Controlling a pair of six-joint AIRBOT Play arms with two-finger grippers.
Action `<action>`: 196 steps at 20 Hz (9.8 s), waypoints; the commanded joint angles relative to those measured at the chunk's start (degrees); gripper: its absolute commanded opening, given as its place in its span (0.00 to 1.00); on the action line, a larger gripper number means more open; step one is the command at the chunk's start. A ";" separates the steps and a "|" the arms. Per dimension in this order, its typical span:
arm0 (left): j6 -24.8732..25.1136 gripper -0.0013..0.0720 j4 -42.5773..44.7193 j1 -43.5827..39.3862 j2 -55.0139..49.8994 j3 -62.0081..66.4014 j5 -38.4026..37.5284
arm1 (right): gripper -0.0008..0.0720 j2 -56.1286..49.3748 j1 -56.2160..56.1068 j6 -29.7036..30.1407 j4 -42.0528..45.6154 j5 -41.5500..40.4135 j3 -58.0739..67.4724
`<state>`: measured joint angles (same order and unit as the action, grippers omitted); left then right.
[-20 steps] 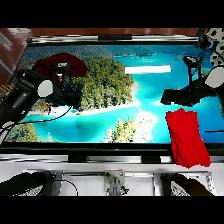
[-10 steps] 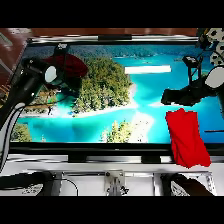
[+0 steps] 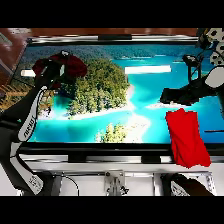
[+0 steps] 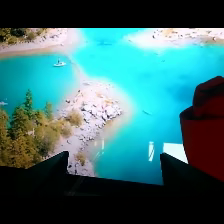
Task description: Fold the shirts.
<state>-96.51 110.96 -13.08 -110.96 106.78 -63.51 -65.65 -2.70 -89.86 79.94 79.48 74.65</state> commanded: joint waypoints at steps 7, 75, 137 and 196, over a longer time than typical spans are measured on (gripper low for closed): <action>0.70 0.84 6.54 3.93 -6.84 1.53 8.04 | 0.95 0.04 0.02 -0.11 -8.57 0.79 -0.02; 2.32 1.00 -32.46 -10.64 25.42 -10.49 -28.79 | 0.95 0.09 19.98 7.76 -9.40 10.25 -3.19; 4.55 0.06 -48.39 6.84 48.33 7.06 31.85 | 0.11 1.68 -10.60 4.02 -9.14 -7.87 42.42; 30.53 0.06 -73.50 8.04 51.74 -37.92 14.99 | 0.11 -0.55 -10.58 -2.73 8.79 -12.72 16.44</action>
<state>-63.29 27.75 -7.66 -66.22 53.15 -48.25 -69.28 -13.30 -92.25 87.64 74.41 86.26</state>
